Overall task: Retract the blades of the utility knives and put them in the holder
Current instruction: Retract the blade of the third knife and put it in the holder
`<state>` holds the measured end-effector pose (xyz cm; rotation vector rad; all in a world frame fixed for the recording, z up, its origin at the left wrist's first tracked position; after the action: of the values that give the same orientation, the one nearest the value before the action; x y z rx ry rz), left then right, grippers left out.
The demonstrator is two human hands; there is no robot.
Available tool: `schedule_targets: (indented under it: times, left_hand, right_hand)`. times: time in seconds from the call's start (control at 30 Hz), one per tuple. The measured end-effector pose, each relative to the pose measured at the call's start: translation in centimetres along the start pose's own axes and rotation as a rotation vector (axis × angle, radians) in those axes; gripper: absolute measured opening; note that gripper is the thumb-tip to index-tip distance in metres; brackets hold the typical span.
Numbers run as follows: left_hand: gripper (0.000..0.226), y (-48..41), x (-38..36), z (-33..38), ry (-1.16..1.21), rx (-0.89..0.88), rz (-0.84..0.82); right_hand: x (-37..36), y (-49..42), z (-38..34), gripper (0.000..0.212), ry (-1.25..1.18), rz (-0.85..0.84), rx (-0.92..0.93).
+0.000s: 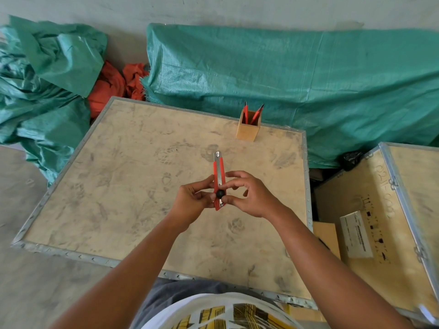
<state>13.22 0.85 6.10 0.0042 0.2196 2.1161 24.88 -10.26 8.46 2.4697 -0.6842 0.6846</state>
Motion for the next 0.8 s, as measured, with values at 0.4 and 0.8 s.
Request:
schedule_targets:
  times: [0.4,0.8]
  left_hand:
    - [0.048,-0.8,-0.4,0.5,-0.009,-0.007,-0.008]
    - [0.051,-4.3,-2.8,1.9,-0.082,-0.045,-0.111]
  right_hand:
    - [0.8,0.0,0.3,0.033,-0.025,0.061,0.028]
    - [4.3,-2.4,2.3,0.027,-0.290,0.224,-0.010]
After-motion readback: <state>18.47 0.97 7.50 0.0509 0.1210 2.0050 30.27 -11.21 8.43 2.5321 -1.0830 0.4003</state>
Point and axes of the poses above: each hand's wrist, its own y-axis away from the middle knuckle, its own x-axis out of the back of the hand, z = x × y, the point moved 8 cm from there along -y, towards the middle knuckle, and after that the axes turned 9 degrees about -x, right-handed, at the moved point
